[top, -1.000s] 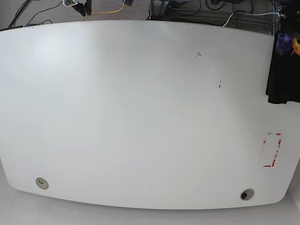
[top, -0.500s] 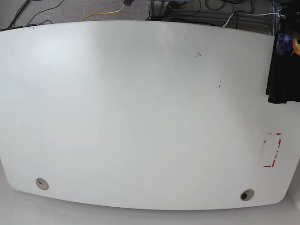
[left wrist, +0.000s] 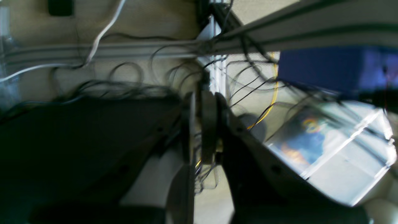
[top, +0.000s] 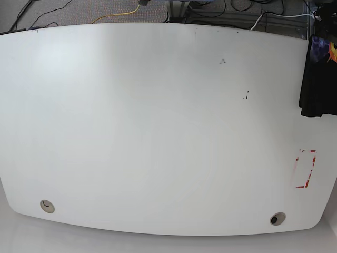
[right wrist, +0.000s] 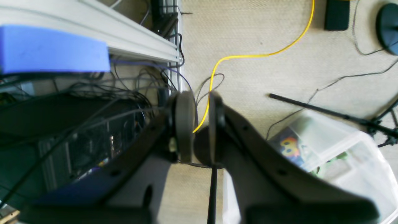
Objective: Layout the t-shirt on the table in an organized manner, then fold the t-shirt properly
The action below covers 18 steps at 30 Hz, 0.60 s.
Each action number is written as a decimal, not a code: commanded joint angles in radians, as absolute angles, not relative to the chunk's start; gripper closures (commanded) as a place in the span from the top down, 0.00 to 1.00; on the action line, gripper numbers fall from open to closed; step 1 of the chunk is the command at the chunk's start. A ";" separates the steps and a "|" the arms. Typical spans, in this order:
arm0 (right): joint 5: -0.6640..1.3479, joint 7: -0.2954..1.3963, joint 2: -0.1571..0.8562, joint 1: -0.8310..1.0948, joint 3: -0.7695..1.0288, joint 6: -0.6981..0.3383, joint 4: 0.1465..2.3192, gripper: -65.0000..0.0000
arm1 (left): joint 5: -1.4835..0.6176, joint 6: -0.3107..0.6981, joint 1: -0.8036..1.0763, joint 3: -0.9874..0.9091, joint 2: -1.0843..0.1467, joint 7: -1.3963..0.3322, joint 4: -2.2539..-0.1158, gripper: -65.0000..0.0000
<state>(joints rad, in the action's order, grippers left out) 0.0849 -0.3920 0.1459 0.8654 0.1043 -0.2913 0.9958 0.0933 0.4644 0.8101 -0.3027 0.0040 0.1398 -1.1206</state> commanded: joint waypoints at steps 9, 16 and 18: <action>0.090 -0.404 0.153 0.700 0.110 -0.406 0.720 0.13 | 0.090 0.463 0.619 -0.302 -0.064 0.151 -0.763 0.04; 0.090 -0.400 0.154 0.613 0.110 -0.403 0.604 0.13 | 0.091 0.461 0.495 -0.300 -0.096 0.153 -0.559 0.05; 0.090 -0.400 0.154 0.588 0.110 -0.401 0.570 0.13 | 0.093 0.461 0.453 -0.300 -0.102 0.153 -0.493 0.05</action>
<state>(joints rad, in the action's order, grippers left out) 0.0845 -0.3916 0.1467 0.6022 0.1070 -0.3969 0.6147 0.0910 0.4572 0.4622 -0.2996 -0.0875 0.1474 -0.5438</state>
